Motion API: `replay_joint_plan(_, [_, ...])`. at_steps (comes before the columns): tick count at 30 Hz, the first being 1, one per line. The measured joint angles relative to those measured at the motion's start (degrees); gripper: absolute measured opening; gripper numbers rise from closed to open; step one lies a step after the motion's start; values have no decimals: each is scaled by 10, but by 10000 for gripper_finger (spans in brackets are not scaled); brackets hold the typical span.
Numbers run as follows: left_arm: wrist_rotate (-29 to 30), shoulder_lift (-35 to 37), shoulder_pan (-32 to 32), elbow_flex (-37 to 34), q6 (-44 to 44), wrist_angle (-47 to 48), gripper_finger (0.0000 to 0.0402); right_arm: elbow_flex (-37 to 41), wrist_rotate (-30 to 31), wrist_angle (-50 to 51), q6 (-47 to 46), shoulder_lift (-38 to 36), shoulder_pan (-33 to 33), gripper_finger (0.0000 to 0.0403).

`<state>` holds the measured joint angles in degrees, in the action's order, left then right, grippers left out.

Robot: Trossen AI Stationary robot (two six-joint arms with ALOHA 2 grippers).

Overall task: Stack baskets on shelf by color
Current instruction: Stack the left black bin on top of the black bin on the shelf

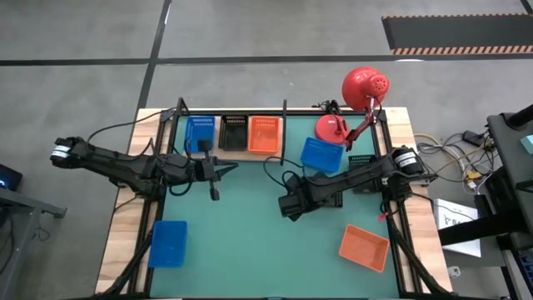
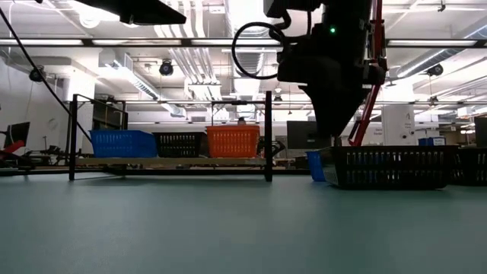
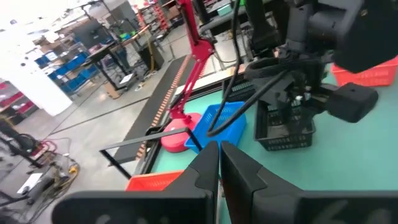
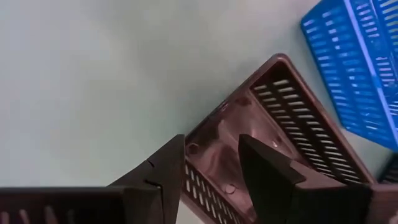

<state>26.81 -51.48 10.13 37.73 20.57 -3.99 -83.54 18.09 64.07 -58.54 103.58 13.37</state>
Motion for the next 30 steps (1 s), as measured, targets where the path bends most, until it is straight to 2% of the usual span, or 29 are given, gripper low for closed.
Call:
replay_joint_plan(6, [53, -1, 0, -1, 12, -1, 0, 1, 5, -3, -16, 4, -3, 150])
replay_joint_plan(19, [55, -2, 0, -1, 25, -14, 0, 3, 17, -47, -9, 44, -3, 142])
replay_joint_plan(23, [55, -2, 0, -2, 24, -15, 0, 3, 16, -60, -9, 44, -3, 113])
replay_joint_plan(30, [55, -2, 0, -6, 23, -11, 0, 3, 11, -123, 43, 44, 1, 25])
